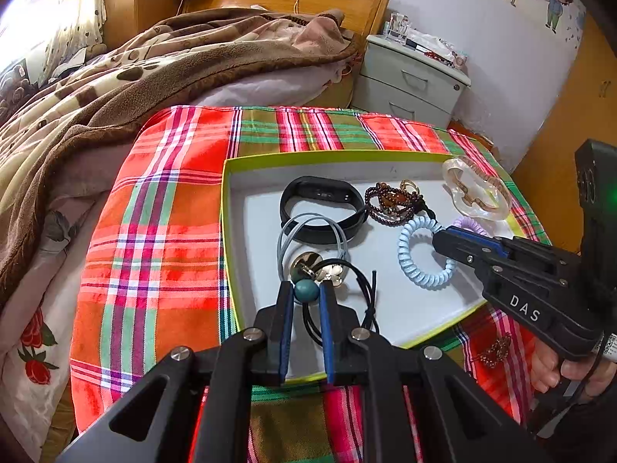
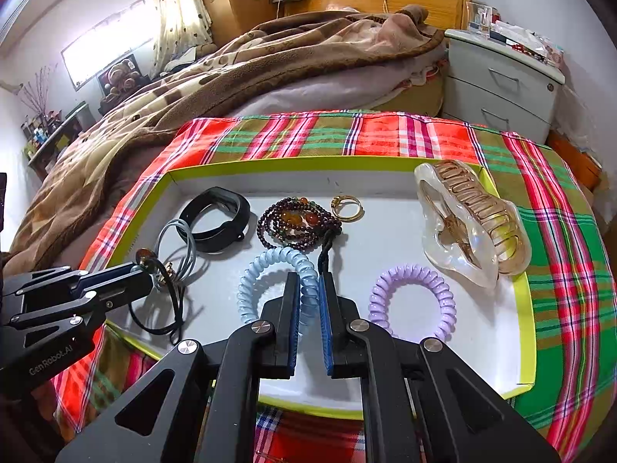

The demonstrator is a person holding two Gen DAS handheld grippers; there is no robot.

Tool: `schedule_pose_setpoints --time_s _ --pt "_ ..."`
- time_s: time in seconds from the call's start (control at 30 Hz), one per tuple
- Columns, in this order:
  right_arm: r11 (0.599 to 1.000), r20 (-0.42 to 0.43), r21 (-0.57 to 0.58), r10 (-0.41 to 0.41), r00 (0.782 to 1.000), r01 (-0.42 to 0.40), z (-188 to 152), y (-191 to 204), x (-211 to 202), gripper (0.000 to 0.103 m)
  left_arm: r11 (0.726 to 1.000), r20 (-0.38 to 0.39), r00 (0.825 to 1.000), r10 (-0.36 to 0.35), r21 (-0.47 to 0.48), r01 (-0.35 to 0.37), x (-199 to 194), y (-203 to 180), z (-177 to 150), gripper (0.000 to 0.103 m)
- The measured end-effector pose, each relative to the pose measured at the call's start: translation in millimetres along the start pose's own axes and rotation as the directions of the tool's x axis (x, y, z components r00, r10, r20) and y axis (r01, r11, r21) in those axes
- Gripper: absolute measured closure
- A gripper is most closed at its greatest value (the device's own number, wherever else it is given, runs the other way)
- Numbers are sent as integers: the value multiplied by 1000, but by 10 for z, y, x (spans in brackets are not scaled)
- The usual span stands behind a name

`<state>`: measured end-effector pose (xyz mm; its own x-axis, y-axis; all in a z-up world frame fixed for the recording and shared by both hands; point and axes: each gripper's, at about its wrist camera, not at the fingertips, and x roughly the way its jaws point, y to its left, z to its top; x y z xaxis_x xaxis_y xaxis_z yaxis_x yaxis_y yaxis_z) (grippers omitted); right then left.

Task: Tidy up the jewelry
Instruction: 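Carry the light blue hair tie and black cord hair tie into the box lid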

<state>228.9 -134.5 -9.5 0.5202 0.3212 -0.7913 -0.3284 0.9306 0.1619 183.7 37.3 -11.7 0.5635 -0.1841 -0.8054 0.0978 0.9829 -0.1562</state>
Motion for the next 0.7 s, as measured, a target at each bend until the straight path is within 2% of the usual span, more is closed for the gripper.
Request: schedule_pose_setpoints --time_s 0.4,0.7 --pt "1000 -3 2 -12 1000 12 6 -13 24 93 1000 -13 1000 2 -3 -2 29 11 -11 89" --pt "1000 5 18 -14 1000 14 0 -39 5 93 1000 -12 1000 -3 -6 3 42 10 -4 83"
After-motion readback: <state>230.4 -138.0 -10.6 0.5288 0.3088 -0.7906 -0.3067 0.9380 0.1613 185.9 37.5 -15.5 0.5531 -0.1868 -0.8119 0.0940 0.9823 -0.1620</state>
